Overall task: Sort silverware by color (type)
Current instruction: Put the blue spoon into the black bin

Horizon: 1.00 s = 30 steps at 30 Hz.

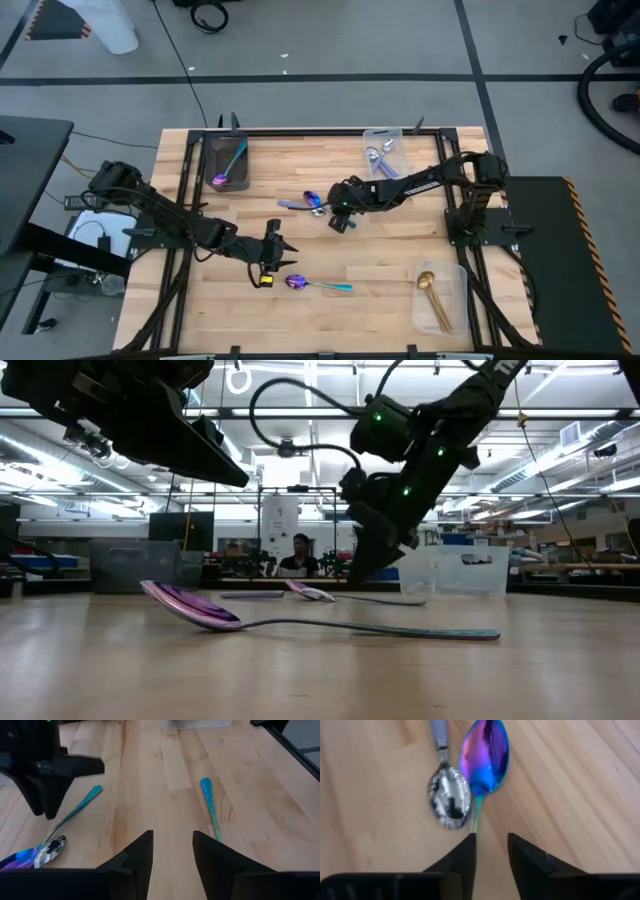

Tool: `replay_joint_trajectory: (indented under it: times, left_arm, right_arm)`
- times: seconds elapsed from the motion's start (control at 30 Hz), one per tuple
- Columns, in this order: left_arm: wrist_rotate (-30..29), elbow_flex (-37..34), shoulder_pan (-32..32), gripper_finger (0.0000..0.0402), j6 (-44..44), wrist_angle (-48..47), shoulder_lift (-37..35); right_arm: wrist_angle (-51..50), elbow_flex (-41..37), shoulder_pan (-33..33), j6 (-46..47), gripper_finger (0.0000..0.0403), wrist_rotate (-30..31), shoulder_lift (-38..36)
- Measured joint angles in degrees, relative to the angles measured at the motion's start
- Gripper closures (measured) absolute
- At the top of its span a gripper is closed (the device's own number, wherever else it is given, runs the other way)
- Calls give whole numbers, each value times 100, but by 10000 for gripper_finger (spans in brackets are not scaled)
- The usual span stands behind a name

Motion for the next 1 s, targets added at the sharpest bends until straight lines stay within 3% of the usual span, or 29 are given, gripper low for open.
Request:
replay_joint_trajectory:
  times: [0.2, 0.4, 0.57, 0.8, 1.0]
  left_arm:
    - [0, -2, 0, 255, -30, 32, 0]
    - [2, -2, 0, 255, -38, 49, 0]
    - [0, -2, 0, 255, -51, 15, 0]
    - [1, -2, 0, 255, -54, -5, 0]
    - [2, -2, 0, 255, -24, 33, 0]
  right_arm:
    - [658, -33, -5, -29, 237, 7, 446]
    - [960, 15, 11, -24, 232, 20, 818]
    - [920, 15, 20, 63, 270, 5, 808]
    - [811, 6, 33, 295, 382, -109, 712]
    - [563, 70, 28, 298, 381, -353, 583]
